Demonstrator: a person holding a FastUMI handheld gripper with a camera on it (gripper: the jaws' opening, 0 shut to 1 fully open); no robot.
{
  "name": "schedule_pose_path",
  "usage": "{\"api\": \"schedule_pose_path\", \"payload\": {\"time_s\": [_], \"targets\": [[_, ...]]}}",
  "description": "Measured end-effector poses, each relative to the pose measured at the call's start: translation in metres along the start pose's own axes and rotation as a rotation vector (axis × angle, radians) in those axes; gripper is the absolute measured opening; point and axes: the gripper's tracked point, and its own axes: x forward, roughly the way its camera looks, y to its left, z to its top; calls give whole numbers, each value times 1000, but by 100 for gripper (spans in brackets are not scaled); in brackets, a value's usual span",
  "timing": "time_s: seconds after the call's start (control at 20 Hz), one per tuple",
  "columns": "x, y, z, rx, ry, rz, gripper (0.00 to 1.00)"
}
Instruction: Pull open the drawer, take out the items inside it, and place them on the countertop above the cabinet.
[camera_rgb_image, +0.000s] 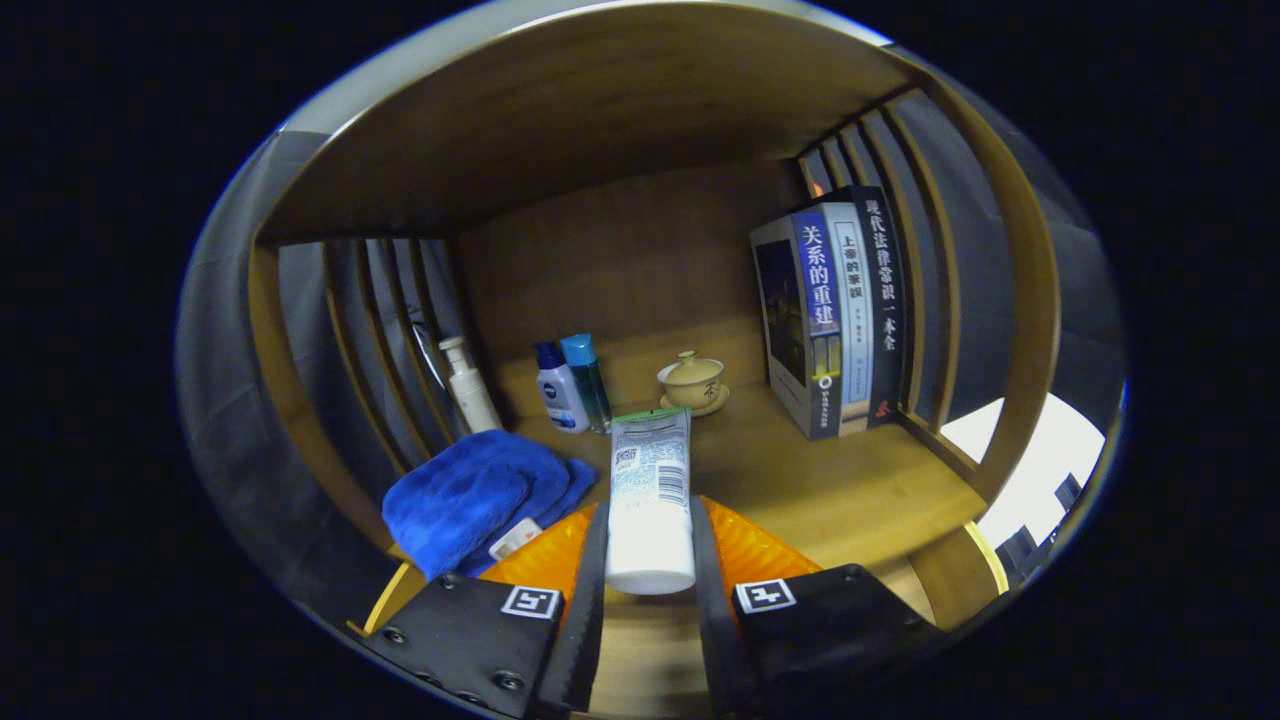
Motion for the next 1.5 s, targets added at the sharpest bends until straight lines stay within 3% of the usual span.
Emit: {"api": "schedule_pose_path", "payload": {"time_s": [0.35,0.75,1.0,1.3,1.5], "targets": [[51,-6,-25,-16,87,-57,50],[63,-20,-54,-8,154,-96,52],[62,-16,-49,-10,128,-80,54],[50,-15,-21,-38,26,-106,98],[25,-15,5,-68,-71,-110,99]]}}
